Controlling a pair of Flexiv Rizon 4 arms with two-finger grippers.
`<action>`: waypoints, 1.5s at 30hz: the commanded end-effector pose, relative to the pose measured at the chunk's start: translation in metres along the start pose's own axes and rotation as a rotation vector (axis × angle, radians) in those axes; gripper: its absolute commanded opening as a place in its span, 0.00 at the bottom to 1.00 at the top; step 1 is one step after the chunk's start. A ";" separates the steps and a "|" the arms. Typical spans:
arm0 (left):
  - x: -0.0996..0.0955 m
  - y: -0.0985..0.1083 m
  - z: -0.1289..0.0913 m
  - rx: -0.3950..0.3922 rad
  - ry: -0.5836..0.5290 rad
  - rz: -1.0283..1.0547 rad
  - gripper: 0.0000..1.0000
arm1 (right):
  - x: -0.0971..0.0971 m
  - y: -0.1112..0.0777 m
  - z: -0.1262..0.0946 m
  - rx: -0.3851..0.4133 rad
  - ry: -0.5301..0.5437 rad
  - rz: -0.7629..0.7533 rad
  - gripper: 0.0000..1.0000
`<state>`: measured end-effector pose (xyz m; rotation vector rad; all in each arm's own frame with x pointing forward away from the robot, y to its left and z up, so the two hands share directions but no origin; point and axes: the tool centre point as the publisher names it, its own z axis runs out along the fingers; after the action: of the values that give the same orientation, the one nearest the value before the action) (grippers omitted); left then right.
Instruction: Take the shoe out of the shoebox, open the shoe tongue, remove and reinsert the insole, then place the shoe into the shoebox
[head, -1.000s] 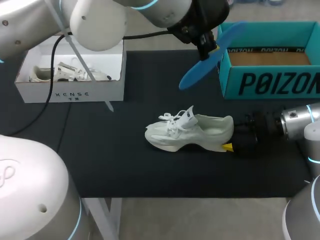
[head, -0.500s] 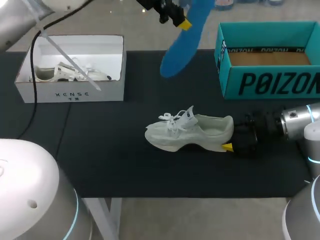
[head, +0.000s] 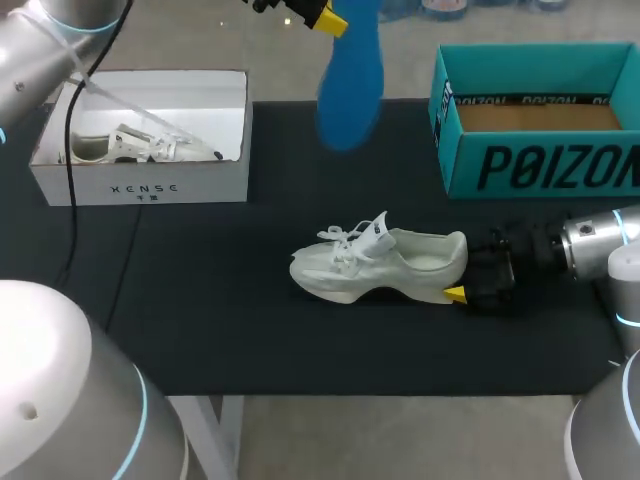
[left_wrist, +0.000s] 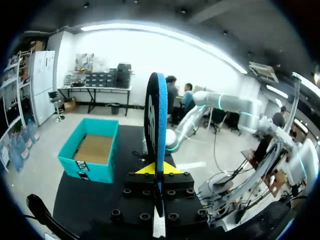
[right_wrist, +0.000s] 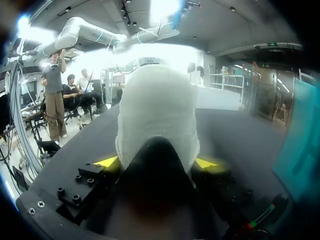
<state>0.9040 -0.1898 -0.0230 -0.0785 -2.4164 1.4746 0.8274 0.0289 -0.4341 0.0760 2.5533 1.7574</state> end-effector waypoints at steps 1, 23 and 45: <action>-0.011 -0.016 0.004 0.013 0.311 -0.087 0.00 | -0.001 -0.005 0.004 0.002 -0.001 0.001 0.00; 0.012 -0.088 -0.031 -0.001 0.413 -0.238 0.00 | -0.001 -0.005 0.004 0.002 -0.001 0.001 0.00; 0.024 -0.105 -0.036 0.023 0.354 -0.281 0.00 | -0.001 -0.005 0.004 0.002 -0.001 0.001 0.00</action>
<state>0.9056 -0.2040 0.0929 0.0017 -2.0366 1.2351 0.8274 0.0289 -0.4341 0.0760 2.5533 1.7574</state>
